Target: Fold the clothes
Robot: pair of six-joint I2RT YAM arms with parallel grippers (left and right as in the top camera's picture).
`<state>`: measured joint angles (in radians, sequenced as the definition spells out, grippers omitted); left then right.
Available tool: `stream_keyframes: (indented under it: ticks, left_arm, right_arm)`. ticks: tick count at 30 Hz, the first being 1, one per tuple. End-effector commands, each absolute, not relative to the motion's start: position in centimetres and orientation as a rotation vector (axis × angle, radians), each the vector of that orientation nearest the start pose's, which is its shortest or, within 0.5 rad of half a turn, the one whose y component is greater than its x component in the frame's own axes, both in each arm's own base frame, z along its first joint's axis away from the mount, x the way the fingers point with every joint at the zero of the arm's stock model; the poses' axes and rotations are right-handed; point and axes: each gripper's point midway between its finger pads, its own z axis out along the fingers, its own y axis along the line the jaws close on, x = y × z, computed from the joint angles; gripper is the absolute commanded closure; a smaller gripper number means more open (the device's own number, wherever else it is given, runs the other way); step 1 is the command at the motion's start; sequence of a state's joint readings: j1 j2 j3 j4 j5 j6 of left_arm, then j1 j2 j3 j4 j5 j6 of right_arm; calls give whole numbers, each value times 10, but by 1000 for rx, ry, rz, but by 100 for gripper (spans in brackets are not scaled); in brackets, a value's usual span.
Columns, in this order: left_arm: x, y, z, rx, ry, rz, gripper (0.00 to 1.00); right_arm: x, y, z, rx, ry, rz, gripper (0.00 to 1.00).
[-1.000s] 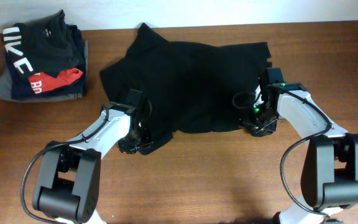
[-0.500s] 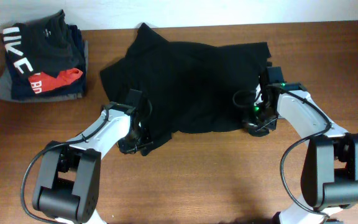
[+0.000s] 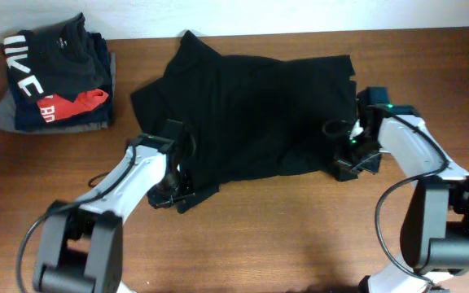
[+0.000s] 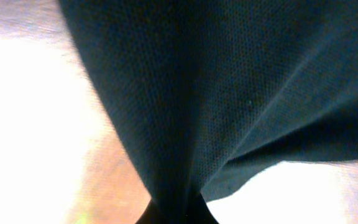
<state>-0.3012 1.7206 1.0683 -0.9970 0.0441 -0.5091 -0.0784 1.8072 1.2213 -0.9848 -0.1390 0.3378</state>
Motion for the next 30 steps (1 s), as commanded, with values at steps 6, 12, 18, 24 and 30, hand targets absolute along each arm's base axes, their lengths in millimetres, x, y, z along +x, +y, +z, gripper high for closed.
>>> stream_keyframes:
  ticks: [6, 12, 18, 24, 30]
  left_arm:
    - [252, -79, 60, -267, 3145, -7, 100]
    - [239, -69, 64, -265, 3181, 75, 99]
    - [230, -66, 74, -265, 3187, 82, 99]
    - [222, -63, 94, -263, 3145, 55, 99]
    - [215, -61, 108, -261, 3115, 35, 99]
  right_arm:
    - [312, -36, 88, 757, 2960, 192, 96]
    - [301, -47, 115, 792, 2893, 189, 96]
    - [291, -61, 121, 871, 2873, 182, 96]
    - [281, -68, 120, 922, 2892, 167, 96]
    - [278, -68, 125, 919, 2887, 164, 96]
